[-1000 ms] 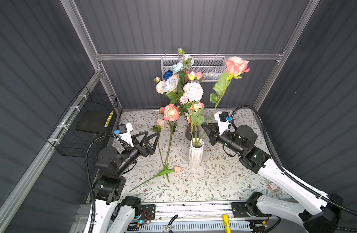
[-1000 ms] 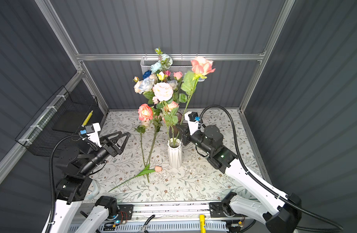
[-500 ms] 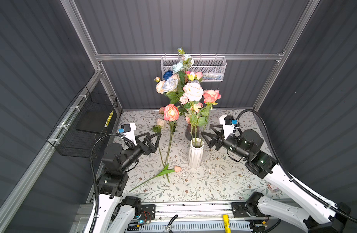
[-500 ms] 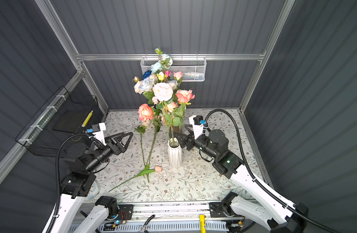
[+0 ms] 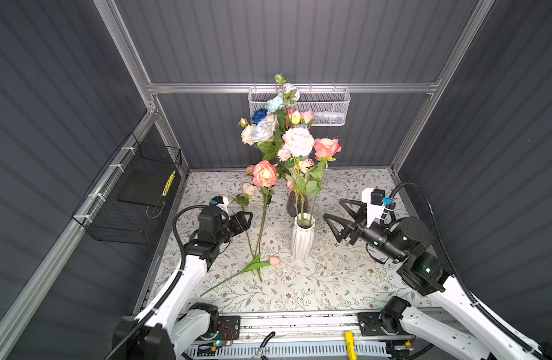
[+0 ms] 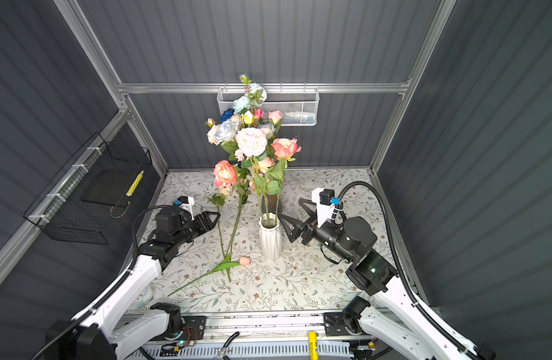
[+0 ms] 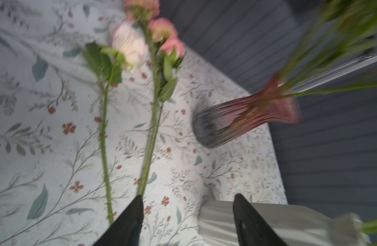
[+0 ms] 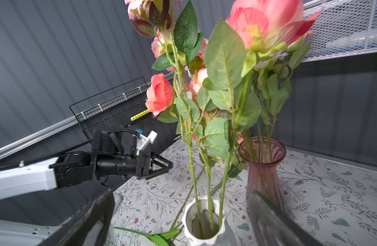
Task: Arrange the flowers into the vase
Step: 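Open and withdraw the right gripper while the left grasps stems on the table, then grasp the pale pink rose stem with the left gripper and lift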
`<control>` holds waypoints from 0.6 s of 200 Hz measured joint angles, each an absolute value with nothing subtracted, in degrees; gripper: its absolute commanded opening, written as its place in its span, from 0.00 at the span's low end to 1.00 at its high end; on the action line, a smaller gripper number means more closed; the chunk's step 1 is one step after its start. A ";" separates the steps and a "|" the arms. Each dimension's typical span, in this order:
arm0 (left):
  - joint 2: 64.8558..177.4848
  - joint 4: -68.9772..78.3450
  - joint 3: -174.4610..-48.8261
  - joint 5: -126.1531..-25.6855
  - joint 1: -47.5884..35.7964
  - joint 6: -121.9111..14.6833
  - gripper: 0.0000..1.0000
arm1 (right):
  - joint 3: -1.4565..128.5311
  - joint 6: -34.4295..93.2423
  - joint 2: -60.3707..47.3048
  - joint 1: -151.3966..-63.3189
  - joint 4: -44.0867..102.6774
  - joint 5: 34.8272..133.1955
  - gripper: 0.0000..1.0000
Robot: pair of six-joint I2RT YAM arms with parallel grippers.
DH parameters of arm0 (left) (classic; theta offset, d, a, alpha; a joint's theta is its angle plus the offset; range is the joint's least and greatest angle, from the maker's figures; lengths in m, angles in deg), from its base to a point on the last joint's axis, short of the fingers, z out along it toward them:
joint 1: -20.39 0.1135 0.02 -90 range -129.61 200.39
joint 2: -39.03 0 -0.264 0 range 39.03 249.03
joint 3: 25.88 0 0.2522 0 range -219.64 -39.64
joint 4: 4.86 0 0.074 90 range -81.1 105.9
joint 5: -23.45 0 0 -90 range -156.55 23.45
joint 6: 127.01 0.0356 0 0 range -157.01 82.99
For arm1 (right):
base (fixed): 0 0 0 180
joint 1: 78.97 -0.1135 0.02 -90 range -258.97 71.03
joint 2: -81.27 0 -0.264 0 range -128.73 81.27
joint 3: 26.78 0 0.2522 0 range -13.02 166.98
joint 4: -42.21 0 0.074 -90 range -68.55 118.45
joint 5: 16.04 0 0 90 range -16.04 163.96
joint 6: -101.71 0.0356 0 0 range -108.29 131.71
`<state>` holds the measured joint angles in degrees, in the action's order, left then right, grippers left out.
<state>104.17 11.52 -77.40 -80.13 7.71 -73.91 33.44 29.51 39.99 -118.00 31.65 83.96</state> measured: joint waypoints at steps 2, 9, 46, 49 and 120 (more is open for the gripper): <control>105.16 11.43 -77.40 -79.91 7.71 -73.80 0.62 | 33.33 29.51 40.12 -118.00 31.60 83.91 0.99; 108.19 10.49 -77.44 -79.00 7.71 -73.76 0.60 | 32.98 29.62 40.47 -118.00 31.36 83.83 0.99; 124.37 9.07 -83.83 -72.13 7.68 -71.64 0.47 | 31.85 29.73 42.75 -118.00 30.12 83.17 0.99; 125.85 9.22 -84.96 -71.30 7.68 -71.33 0.46 | 31.80 29.73 42.99 -118.00 30.10 83.11 0.99; 144.08 10.60 -102.56 -58.32 7.22 -63.68 0.42 | 31.34 29.97 45.85 -118.00 29.42 82.73 0.99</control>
<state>144.08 10.60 -102.56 -58.32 7.22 -63.68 31.34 29.97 45.85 -118.00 29.42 82.73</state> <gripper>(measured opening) 0.431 0.989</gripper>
